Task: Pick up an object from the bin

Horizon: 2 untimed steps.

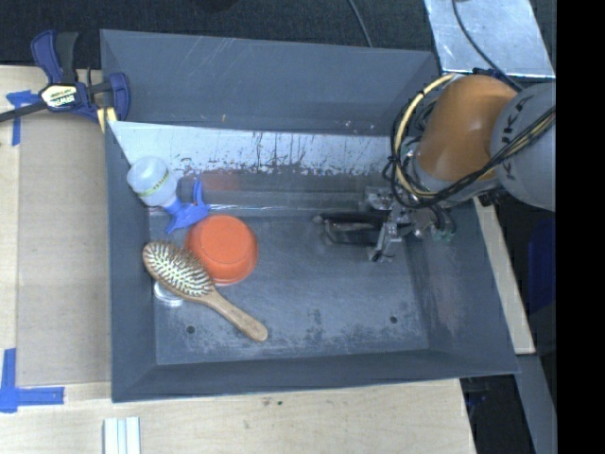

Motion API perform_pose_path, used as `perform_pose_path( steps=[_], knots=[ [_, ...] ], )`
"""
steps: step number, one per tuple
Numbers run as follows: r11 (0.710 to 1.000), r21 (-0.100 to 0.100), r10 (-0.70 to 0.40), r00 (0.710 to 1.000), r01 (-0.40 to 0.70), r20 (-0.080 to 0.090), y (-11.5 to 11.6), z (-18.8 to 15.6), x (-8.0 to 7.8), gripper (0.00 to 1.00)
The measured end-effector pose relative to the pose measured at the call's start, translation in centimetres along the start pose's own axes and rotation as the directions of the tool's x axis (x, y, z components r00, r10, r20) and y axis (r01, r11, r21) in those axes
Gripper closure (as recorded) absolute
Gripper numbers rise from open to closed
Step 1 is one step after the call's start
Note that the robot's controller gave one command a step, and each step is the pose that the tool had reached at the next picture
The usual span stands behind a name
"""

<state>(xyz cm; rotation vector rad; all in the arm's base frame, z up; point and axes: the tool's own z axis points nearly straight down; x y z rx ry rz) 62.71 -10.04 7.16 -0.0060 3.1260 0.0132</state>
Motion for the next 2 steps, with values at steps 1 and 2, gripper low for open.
perform_pose_path(
  steps=[1,2],
  knots=[
    [1.0,0.002,-0.002,1.0,0.002,-0.004,0.0,-1.0,0.2,1.0],
    [1.0,0.003,0.0,1.0,0.0,0.0,-0.1,-3.0,0.1,1.0]
  ],
)
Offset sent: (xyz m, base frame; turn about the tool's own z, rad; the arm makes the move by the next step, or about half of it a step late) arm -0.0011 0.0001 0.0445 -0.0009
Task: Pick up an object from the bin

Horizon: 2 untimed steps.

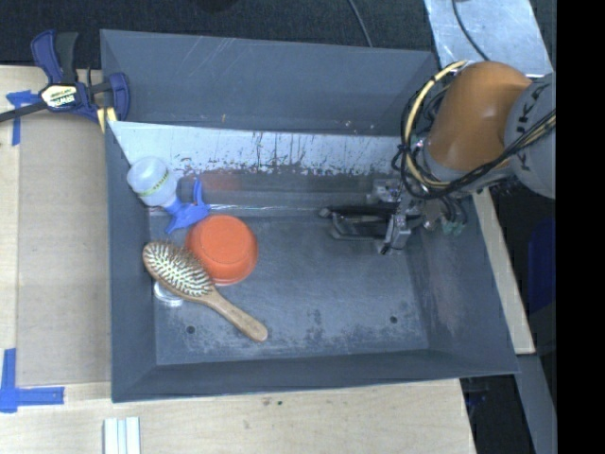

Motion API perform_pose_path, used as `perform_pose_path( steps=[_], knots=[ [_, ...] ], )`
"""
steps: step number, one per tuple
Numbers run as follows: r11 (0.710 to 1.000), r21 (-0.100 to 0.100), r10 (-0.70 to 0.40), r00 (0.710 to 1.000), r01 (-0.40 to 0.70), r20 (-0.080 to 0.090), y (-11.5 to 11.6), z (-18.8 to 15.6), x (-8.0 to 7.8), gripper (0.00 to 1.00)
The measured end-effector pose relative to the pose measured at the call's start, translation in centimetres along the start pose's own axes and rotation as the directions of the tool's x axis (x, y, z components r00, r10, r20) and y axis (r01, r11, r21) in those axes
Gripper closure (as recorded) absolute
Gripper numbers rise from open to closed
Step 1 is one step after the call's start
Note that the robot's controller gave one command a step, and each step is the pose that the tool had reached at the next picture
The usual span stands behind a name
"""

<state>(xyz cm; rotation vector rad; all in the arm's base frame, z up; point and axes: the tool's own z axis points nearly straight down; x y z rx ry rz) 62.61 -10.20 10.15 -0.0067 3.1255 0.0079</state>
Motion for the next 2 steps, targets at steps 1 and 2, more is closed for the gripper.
perform_pose_path(
  steps=[1,2],
  knots=[
    [1.0,0.0,0.0,1.0,0.0,0.001,0.01,-1.3,-0.05,1.0],
    [1.0,0.0,0.0,1.0,0.0,0.004,0.0,-1.76,-0.09,1.0]
  ],
)
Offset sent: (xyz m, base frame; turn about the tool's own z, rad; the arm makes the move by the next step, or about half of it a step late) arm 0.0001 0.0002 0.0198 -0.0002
